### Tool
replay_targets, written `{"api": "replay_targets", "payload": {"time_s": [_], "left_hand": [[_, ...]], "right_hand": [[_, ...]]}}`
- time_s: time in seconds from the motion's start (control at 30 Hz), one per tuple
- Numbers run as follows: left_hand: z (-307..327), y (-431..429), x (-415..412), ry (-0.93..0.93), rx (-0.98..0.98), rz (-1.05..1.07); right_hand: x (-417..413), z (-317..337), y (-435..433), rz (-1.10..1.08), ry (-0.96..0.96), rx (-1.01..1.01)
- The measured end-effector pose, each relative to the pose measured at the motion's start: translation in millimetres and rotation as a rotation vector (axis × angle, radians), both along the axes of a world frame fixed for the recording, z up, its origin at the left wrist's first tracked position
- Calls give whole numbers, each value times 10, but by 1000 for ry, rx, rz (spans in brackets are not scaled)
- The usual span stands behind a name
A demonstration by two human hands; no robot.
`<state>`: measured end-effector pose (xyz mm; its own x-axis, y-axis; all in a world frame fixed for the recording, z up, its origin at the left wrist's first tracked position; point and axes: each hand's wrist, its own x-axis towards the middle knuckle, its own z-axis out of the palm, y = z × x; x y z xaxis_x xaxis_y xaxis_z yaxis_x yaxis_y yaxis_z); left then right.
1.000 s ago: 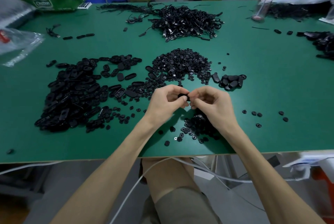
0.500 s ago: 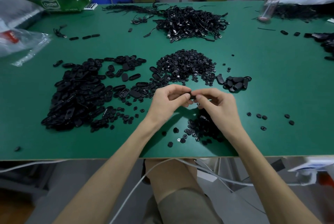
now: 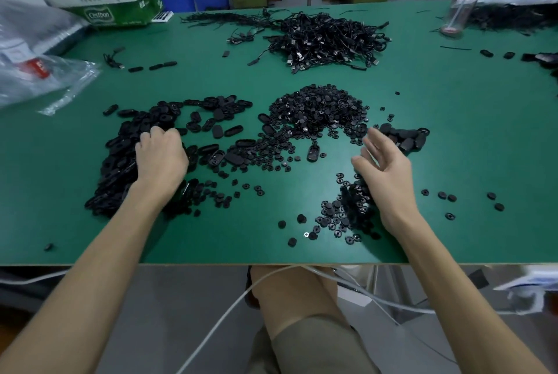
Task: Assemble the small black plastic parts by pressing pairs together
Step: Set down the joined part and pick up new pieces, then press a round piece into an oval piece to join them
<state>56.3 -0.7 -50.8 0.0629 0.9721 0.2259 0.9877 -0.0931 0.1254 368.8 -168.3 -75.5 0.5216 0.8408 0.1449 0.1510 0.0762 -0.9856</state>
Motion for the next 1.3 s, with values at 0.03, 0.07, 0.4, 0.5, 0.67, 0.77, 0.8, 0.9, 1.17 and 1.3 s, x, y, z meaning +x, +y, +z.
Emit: {"api": "replay_targets", "payload": {"time_s": [0.03, 0.07, 0.4, 0.5, 0.67, 0.77, 0.8, 0.9, 1.17, 1.3], "left_hand": [[-23, 17, -40, 24, -4, -5], [-45, 27, -62, 33, 5, -13], [8, -120, 160, -117, 223, -114], [30, -104, 208, -107, 197, -96], [-45, -4, 59, 35, 182, 30], [-69, 7, 72, 17, 146, -55], [-75, 11, 97, 29, 118, -98], [-79, 38, 156, 22, 39, -109], [-12, -88, 184, -123, 245, -108], [70, -259, 419, -387, 133, -299]], "right_hand": [[-6, 6, -6, 12, -50, 1], [-20, 11, -15, 30, -118, -3], [-136, -29, 16, 144, -828, -213], [-124, -37, 10, 134, -816, -199], [-111, -68, 22, 130, -817, -196], [-108, -75, 28, 122, -815, -189], [-105, -78, 29, 121, -815, -186], [-103, -89, 34, 124, -821, -184], [-108, -100, 35, 117, -818, -177], [-117, -94, 34, 120, -836, -161]]}}
